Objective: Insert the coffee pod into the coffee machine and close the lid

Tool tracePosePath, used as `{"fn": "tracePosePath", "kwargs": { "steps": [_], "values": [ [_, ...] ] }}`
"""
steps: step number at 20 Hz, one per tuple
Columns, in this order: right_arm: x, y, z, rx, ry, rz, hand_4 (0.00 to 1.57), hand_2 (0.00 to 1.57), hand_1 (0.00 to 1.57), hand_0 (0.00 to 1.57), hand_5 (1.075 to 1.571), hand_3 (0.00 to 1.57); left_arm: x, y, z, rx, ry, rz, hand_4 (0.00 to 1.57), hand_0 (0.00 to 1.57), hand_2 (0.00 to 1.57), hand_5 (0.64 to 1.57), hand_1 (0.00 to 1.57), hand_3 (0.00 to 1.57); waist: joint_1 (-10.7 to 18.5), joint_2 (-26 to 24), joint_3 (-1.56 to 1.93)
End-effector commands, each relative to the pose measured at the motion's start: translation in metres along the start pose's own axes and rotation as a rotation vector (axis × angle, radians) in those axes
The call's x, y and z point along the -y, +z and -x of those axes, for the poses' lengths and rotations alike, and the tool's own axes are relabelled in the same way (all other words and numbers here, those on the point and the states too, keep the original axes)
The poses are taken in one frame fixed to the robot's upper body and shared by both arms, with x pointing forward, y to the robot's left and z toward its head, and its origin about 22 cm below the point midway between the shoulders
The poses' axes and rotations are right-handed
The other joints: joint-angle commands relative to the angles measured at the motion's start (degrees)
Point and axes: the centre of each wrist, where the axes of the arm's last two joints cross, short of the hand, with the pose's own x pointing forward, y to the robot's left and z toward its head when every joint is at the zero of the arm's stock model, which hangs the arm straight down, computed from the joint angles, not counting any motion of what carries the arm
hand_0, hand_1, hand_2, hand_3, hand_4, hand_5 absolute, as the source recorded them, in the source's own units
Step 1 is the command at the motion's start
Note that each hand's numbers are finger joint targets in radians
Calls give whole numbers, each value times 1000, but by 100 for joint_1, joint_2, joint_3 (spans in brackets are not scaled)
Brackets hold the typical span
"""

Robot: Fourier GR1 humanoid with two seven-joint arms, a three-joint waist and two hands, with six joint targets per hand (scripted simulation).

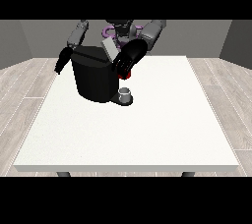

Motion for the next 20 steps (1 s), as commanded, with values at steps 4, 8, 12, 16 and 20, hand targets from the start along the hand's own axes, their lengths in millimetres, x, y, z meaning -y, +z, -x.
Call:
{"fn": "tracePosePath", "kwargs": {
  "steps": [4, 8, 12, 16, 20],
  "values": [
    [-3, 3, 4, -48, -30, -8, 171, 0, 0, 0, 1571, 0, 12, 3, 9, -58, -4, 37, 0, 0, 432, 1571, 0, 326, 46, -276, -20],
    [21, 0, 22, -65, -31, 54, 144, 0, 0, 0, 1571, 0, 17, 8, 14, -24, 28, 33, 0, 0, 221, 1571, 0, 146, 396, -224, -19],
    [24, 26, 61, -198, -47, 38, 0, 0, 0, 0, 1571, 0, 82, 8, 1, -59, 124, 164, 0, 0, 0, 1571, 0, 52, 676, -1085, -19],
    [8, 51, 80, -285, -29, 33, 0, 0, 0, 0, 1571, 0, 135, 24, 2, -49, 191, 247, 0, 0, 177, 1571, 0, 0, 982, -1636, -23],
    [17, 82, 108, -363, -34, 69, 0, 0, 0, 0, 1571, 0, 187, 40, -3, -51, 697, 113, 198, 0, 0, 1571, 0, 0, 1365, -2178, -44]
  ]
}}
